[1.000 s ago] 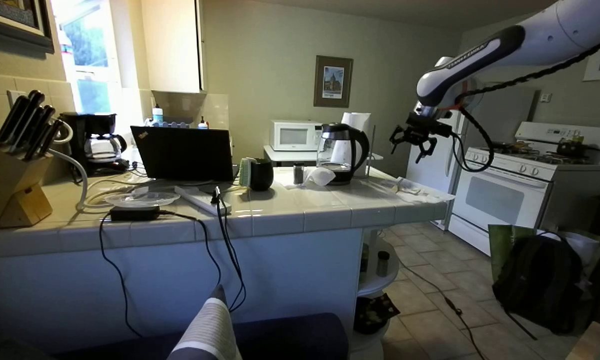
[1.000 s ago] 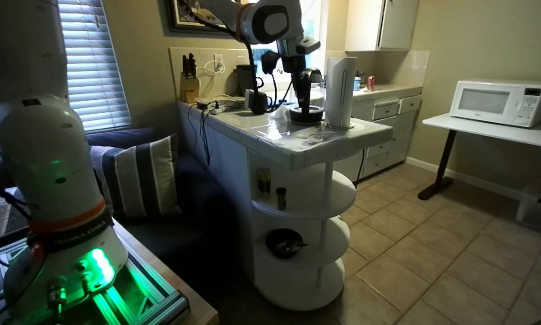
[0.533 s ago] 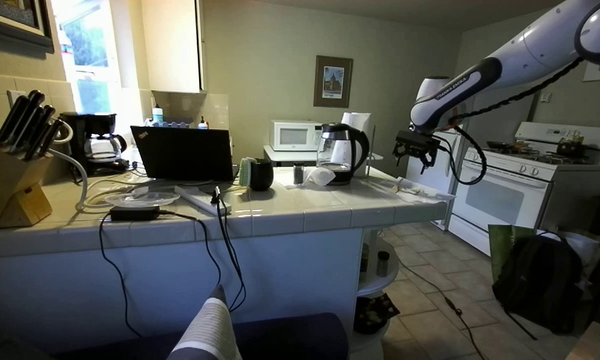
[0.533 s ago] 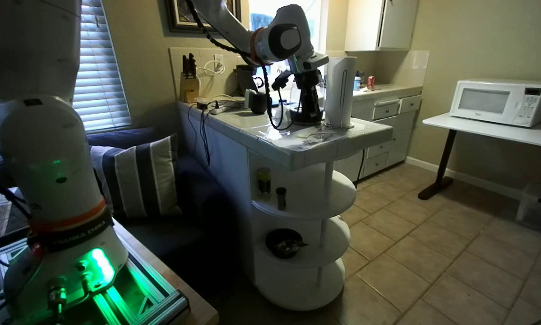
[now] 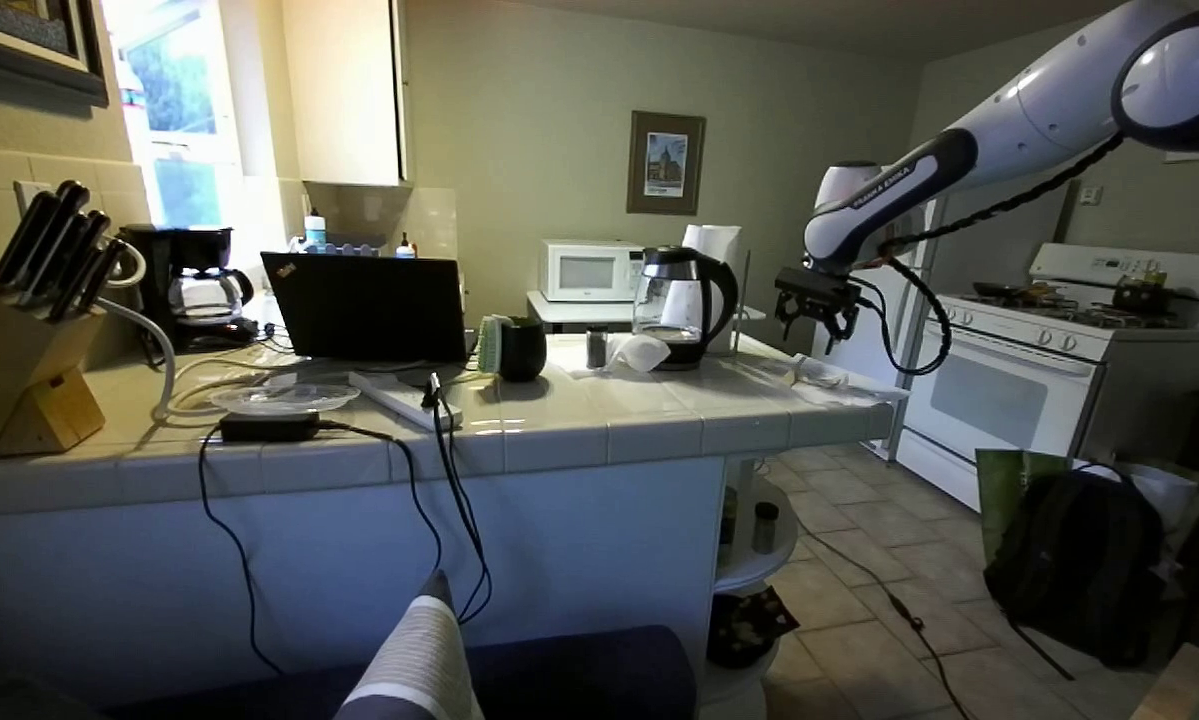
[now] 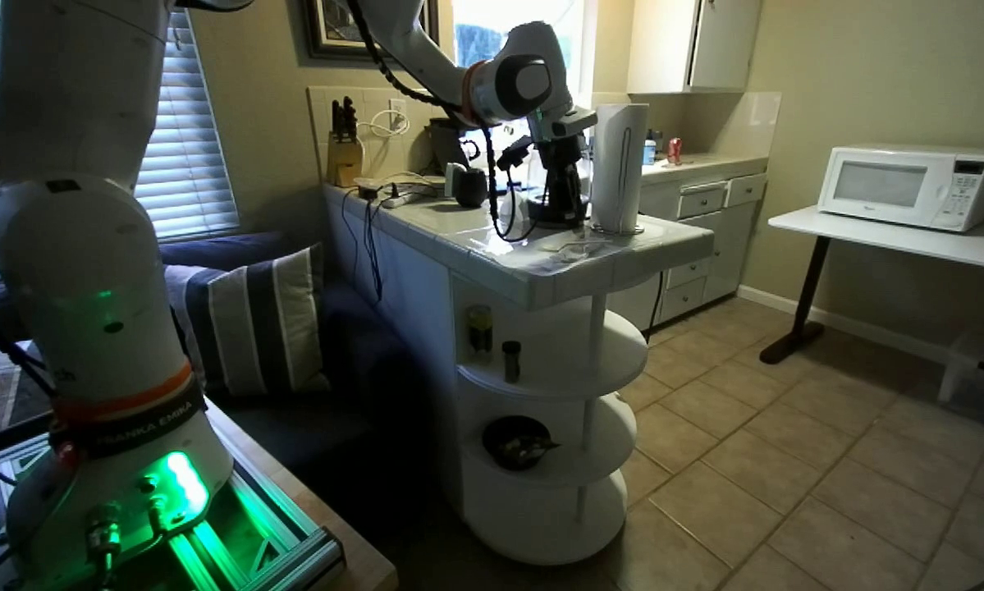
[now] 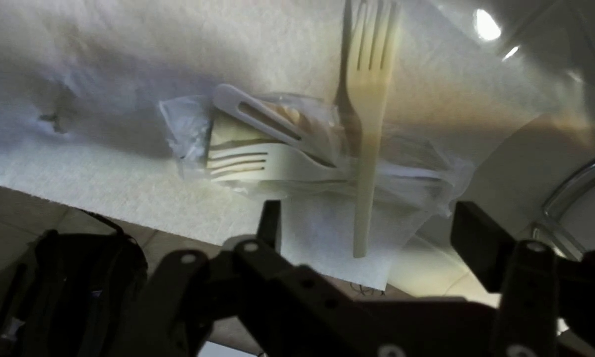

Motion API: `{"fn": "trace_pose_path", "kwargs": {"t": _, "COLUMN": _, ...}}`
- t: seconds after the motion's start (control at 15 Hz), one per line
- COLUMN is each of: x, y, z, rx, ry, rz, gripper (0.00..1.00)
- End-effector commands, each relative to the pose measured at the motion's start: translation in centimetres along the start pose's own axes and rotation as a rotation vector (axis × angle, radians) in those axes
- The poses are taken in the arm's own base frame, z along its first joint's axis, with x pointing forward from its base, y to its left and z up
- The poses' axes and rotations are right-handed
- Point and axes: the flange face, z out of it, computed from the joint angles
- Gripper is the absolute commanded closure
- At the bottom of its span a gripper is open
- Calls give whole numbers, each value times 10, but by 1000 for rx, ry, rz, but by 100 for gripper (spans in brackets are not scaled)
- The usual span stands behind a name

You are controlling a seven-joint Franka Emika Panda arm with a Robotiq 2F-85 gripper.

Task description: Move the fork to the left

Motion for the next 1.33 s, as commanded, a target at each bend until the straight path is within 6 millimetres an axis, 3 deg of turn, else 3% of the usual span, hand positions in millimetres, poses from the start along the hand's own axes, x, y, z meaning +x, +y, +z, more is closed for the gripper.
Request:
{"fn": "trace_pose_path", "kwargs": {"t": 0.0, "x": -2, "y": -8, "z": 10, "rx": -45, "ry": -19, "rz": 15, "gripper": 16}}
{"fn": "trace_pose_path", "kwargs": {"t": 0.07, "x": -3, "y": -9, "z": 12, "rx": -52, "ry": -22, "rz": 14, "gripper": 30}}
{"fn": "trace_pose_path", "kwargs": {"t": 0.4, "x": -5, "y": -10, "z": 22, "rx": -76, "ry": -37, "rz": 11, "gripper": 69}}
{"fn": "trace_pose_path", "kwargs": {"t": 0.47, "x": -5, "y": -10, "z": 24, "rx": -80, "ry": -36, "rz": 11, "gripper": 73}}
{"fn": "trace_pose_path", "kwargs": {"t": 1.13, "x": -6, "y": -12, "z": 35, "rx": -92, "ry": -38, "rz": 4, "gripper": 75}}
{"fn": "trace_pose_path", "kwargs": {"t": 1.2, "x": -6, "y": -12, "z": 36, "rx": -92, "ry": -39, "rz": 3, "gripper": 70}}
{"fn": "trace_pose_path", "kwargs": {"t": 1.27, "x": -6, "y": -12, "z": 37, "rx": -94, "ry": -39, "rz": 2, "gripper": 74}}
